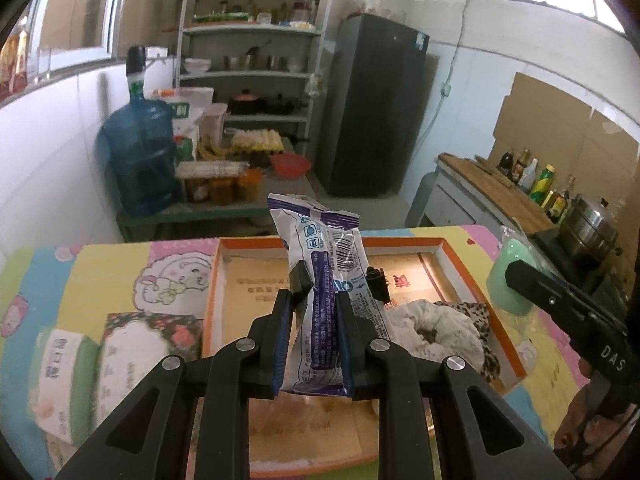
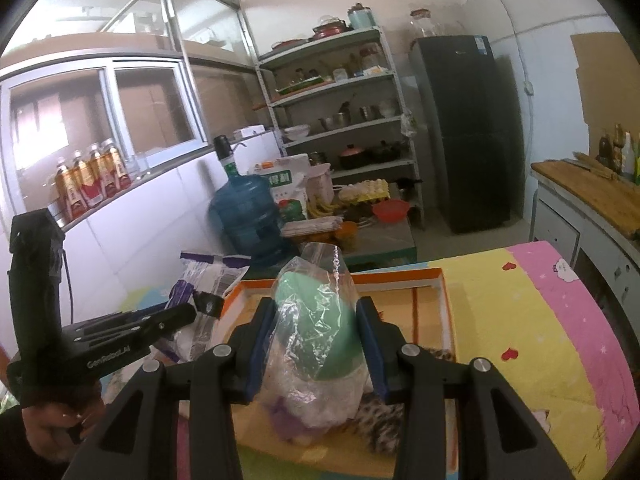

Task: Organize soft objects
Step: 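Lift the snack bag and green ball and carry both over the orange box, then lower the snack bag and green ball into the box and open both tools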

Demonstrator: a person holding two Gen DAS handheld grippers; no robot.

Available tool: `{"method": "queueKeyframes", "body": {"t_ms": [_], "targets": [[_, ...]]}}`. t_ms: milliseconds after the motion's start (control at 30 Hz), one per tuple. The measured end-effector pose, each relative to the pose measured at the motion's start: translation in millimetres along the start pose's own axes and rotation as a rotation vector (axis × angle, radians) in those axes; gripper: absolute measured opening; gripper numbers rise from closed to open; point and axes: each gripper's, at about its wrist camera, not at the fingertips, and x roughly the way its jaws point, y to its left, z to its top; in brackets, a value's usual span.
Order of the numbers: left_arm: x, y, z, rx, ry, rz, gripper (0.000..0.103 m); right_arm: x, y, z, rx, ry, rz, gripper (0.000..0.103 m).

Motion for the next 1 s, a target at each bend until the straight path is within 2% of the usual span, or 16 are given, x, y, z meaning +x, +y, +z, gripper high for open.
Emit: {"method": "queueKeyframes", "body": {"t_ms": [433, 833, 1000], "targets": [[65, 10, 9, -0.093, 0.119, 0.016, 0.022, 65, -19, 13, 0.024, 0.095, 0.015, 0.042], [95, 13, 3, -0.111, 0.204, 0.036, 0.022, 103, -23, -7, 0.03, 0.207, 0.018, 0.042], [101, 14, -2, -0.121, 0.229, 0.012, 0.025, 112, -27, -11, 0.047, 0.241, 0.017, 0.043]]}}
